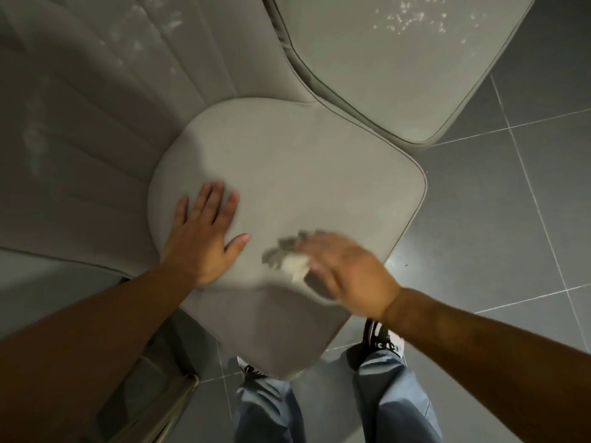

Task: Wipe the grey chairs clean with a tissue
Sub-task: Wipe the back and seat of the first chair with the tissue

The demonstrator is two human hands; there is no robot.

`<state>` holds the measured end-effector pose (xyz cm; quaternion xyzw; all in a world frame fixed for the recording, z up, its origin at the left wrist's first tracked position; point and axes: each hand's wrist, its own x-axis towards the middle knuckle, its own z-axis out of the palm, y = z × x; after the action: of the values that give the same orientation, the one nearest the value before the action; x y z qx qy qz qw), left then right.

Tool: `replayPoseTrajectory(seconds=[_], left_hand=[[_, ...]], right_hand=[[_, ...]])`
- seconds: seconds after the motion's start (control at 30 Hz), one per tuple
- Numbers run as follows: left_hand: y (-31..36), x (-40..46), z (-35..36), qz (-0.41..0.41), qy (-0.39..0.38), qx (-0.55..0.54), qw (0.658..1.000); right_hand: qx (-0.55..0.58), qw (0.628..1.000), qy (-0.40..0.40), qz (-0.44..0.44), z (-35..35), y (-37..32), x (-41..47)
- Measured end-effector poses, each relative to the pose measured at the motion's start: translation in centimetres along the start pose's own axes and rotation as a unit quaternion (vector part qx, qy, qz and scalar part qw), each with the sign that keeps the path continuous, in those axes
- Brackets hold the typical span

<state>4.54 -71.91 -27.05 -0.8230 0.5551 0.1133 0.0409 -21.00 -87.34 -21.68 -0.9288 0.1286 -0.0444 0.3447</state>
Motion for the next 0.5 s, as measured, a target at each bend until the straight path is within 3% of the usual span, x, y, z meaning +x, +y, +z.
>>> replayPoseTrajectory(seconds=[0.1,0.17,0.27,0.33,0.5], left_hand=[[-0.5,0.1,0.1,0.014,0.026,-0.013,0.999],[-0.3,0.0,0.2,0.014,0.040,-0.023,0.999],[-0.3,0.1,0.0,0.016,0.034,-0.025,0.999],[-0.3,0.1,-0.3,0.010,0.012,-0.021,1.000],[0.1,0.0,-1.3,-0.035,-0.043,-0.026,0.998]], right_hand=[[0.043,0.973,0.160,0.160,-3.9,1.6,4.5],[0.014,0.970,0.177,0.164,-5.8,3.4,8.1],[-0.085,0.992,0.024,0.090,-6.2,5.8,12.3],[-0.156,0.983,-0.077,0.053,-4.4,6.3,13.0],[-0.207,0.975,-0.084,0.011,2.5,1.7,7.2]])
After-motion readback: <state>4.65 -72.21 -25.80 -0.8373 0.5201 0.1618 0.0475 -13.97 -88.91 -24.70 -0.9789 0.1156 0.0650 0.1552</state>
